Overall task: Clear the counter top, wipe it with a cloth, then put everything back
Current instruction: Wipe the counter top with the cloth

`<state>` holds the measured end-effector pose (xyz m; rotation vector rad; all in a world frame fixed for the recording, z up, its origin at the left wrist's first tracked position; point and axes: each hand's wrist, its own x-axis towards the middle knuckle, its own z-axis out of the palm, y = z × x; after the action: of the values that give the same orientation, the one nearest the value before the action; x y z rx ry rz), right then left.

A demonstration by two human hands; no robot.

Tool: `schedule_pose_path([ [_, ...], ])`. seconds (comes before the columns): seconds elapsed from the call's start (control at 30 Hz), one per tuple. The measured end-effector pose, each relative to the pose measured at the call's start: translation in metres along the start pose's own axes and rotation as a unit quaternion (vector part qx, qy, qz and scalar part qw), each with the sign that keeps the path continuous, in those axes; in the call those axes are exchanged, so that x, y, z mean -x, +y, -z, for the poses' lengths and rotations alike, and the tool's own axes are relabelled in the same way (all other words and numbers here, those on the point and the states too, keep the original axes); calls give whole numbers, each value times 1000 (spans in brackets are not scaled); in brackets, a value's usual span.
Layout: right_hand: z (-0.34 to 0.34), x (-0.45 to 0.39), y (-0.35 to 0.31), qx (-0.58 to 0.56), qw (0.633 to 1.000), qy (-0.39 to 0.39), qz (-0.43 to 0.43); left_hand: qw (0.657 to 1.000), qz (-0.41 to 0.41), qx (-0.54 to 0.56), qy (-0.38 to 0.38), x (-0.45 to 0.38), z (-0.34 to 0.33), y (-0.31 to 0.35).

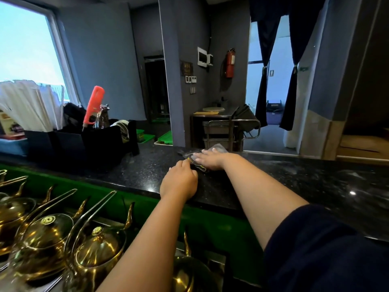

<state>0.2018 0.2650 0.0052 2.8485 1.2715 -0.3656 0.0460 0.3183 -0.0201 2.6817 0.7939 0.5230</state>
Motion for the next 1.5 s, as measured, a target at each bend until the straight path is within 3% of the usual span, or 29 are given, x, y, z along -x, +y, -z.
schedule_pose_path([
  [0.3,8,14,69,-7,977,17,-213,1000,-22,6,-10,0,2,0],
  [0.37,7,15,51,3,981,25,-195,1000,-23,8,-5,0,2,1],
  [0.47,3,34,24,29,995,26,-96,1000,-23,16,6,3,1,3],
  [0.6,-4,49,45,-8,1000,-9,26,1000,-15,26,-8,0,-1,18],
  [0.7,0,60,71,-30,999,1,13,997,-38,50,-34,7,-9,39],
  [0.9,2,55,111,29,980,72,-183,997,-40,66,15,13,-18,40],
  [1.03,-1,60,80,25,987,49,-154,996,-50,69,8,16,-14,46],
  [1.2,-12,112,39,37,999,1,0,991,-19,127,25,20,-12,47],
  [1.3,-18,151,57,-19,998,-18,63,993,-20,114,37,28,-11,51],
  [1.5,-21,153,123,-7,992,51,-120,988,-34,153,11,43,-15,80],
])
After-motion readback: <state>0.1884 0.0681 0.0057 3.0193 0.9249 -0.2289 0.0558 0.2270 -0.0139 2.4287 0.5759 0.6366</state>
